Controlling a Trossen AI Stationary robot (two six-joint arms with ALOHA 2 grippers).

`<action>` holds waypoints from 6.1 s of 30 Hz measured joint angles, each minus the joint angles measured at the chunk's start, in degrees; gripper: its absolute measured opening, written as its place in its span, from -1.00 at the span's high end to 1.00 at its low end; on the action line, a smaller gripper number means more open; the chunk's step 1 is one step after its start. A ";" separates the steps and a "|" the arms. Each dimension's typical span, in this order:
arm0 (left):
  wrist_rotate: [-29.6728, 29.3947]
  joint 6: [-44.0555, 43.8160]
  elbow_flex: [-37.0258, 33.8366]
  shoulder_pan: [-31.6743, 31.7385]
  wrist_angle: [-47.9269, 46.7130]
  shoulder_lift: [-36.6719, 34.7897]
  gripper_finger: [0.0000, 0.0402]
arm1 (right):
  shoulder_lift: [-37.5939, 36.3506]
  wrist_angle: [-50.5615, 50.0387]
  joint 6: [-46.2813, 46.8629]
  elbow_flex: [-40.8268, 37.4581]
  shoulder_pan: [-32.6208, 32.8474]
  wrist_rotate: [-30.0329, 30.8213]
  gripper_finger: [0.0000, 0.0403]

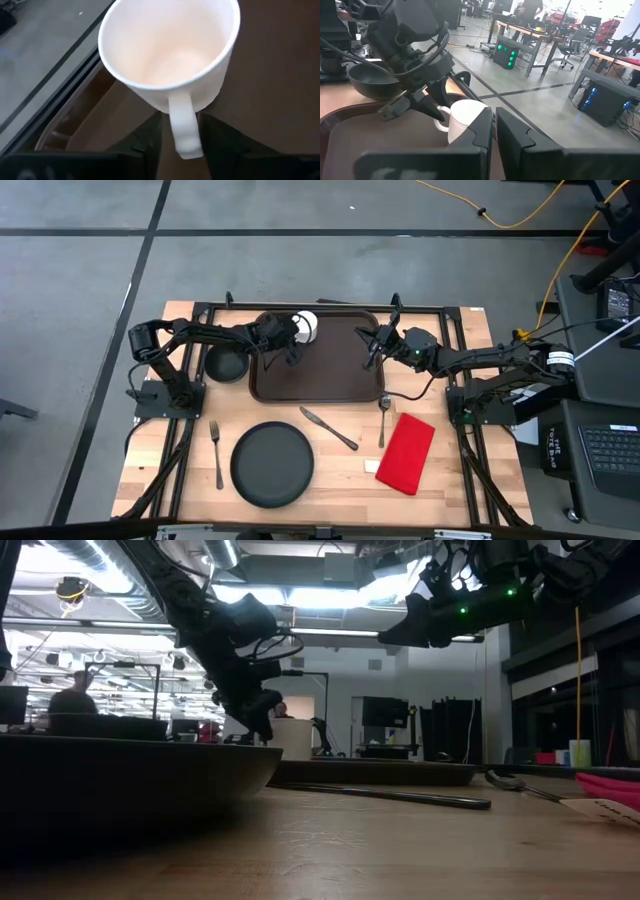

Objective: Set up tray
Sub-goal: Put the white mug on the brown serving tray, then put the black plate to the bottom of the white cup on the brown serving tray

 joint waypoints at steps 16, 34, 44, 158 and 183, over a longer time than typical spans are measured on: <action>2.93 2.27 0.00 1.31 0.15 -0.04 0.73 | -0.02 -0.04 0.02 0.01 -0.01 0.00 0.86; 4.87 4.16 -0.04 7.17 -7.62 -4.98 0.73 | -0.02 -0.09 0.07 0.00 -0.02 0.00 0.86; 7.34 6.21 0.00 10.27 -11.34 -5.03 0.73 | -0.02 -0.09 0.07 0.00 -0.02 0.00 0.86; 12.98 23.53 -0.02 19.89 -18.86 -8.66 0.32 | -0.01 0.02 0.29 0.00 0.00 -0.02 0.86; 14.29 27.08 3.78 18.69 -27.73 -20.60 0.35 | -0.02 -0.07 0.12 0.00 -0.04 0.00 0.86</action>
